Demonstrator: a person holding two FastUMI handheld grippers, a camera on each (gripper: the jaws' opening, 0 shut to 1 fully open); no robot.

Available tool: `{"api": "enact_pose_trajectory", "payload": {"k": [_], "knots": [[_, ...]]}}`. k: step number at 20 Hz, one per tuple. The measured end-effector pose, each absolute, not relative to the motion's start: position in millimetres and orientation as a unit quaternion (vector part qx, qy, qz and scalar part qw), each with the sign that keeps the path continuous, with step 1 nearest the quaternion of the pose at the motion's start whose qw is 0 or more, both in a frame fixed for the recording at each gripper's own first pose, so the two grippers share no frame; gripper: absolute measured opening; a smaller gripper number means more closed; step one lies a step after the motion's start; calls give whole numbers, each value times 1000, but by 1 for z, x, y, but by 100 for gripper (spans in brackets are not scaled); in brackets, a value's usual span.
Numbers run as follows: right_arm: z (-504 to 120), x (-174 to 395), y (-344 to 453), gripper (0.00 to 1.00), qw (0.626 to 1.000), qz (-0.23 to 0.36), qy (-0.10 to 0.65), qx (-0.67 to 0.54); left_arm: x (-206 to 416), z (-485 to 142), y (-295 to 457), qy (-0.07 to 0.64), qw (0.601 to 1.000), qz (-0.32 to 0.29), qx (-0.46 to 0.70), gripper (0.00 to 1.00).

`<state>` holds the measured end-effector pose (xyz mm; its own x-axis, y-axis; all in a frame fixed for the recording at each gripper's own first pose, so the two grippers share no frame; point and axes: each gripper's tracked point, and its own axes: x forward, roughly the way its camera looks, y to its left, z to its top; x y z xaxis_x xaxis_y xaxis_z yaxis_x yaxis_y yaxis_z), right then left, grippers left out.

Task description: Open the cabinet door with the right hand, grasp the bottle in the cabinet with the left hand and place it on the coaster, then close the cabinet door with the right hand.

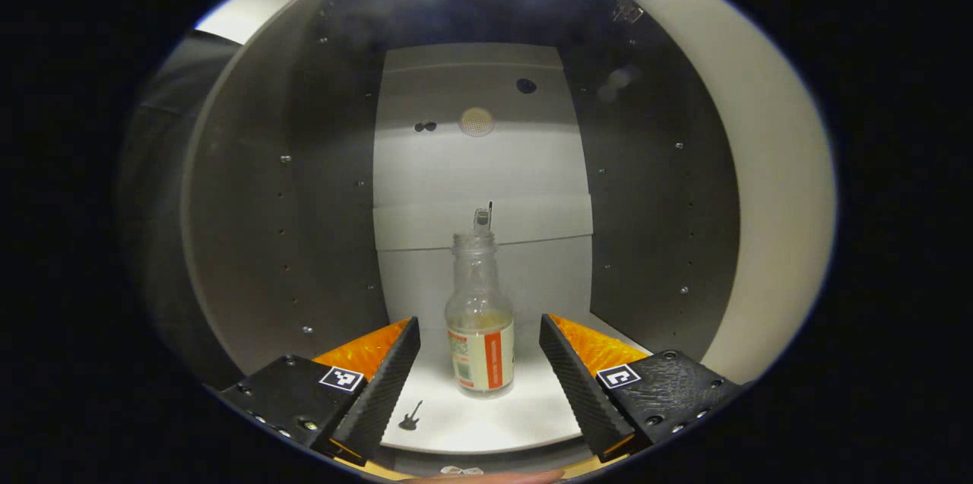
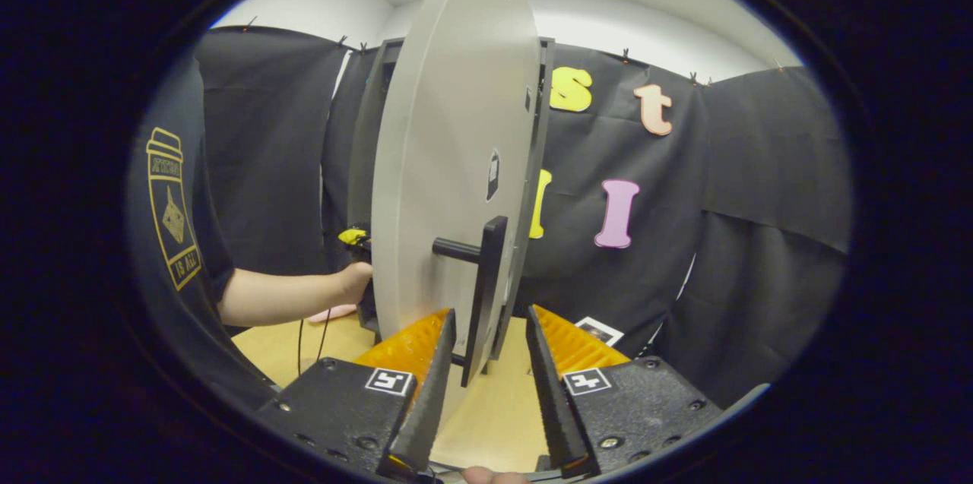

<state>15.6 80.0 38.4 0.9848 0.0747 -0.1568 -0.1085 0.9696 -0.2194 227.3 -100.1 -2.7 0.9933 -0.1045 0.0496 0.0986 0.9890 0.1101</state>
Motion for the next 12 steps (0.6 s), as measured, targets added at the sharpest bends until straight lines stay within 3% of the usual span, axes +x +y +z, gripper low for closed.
{"api": "enact_pose_trajectory", "payload": {"k": [7, 9, 10, 11, 12], "knots": [[34, 21, 63, 61, 988, 41, 92, -115, 297, 8, -86, -7, 998, 6, -57, 95], [34, 23, 65, 61, 989, 48, 95, -106, 307, 16, -79, -34, 997, 30, -55, 95], [32, 24, 64, 62, 989, 51, 96, -102, 305, 30, -83, -64, 997, 25, -35, 100], [32, 24, 65, 61, 989, 54, 96, -100, 304, 33, -90, -78, 997, 17, -12, 86], [31, 24, 65, 61, 989, 57, 97, -97, 303, 33, -96, -74, 997, -3, 9, 86]]}}
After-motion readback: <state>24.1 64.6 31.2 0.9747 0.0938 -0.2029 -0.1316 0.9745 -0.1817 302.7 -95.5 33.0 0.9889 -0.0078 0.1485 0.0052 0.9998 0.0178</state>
